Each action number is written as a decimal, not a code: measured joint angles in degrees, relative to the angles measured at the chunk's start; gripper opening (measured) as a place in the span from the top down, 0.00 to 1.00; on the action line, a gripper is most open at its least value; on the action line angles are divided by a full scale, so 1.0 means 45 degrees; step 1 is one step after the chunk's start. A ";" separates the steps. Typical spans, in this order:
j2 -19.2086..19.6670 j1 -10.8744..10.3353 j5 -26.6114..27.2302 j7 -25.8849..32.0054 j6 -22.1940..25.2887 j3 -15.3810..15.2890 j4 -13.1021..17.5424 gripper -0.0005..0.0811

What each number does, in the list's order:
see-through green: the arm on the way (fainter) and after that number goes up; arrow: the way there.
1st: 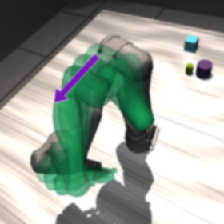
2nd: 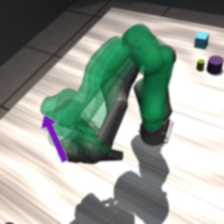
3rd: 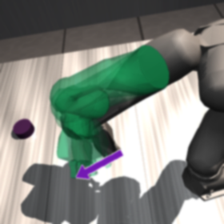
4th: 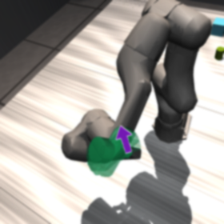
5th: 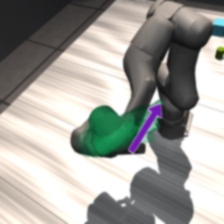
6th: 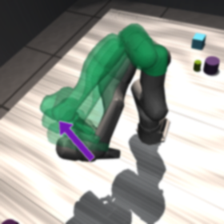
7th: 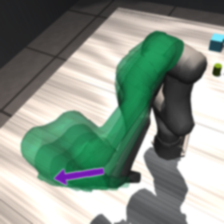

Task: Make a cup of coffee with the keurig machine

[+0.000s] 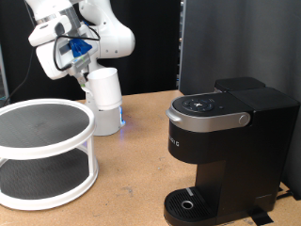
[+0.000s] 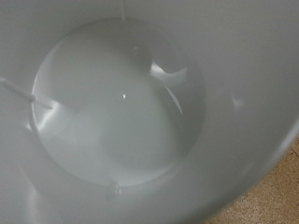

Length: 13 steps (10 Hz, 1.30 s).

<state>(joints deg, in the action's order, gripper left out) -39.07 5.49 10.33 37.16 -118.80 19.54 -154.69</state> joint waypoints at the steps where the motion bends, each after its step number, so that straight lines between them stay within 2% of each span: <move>1: -0.0035 0.0000 0.0000 0.0022 0.0000 0.0017 -0.0039 0.91; 3: -0.0016 -0.0003 0.0000 -0.0170 -0.0105 -0.0114 -0.0047 0.91; 7: 0.0396 -0.0078 0.0022 -0.1360 -0.0756 -0.0838 0.0027 0.91; 13: 0.1057 -0.0428 0.0406 -0.1860 -0.1654 -0.1309 0.0073 0.91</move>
<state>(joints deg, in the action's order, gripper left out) -34.31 3.57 12.16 28.79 -126.24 13.65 -154.36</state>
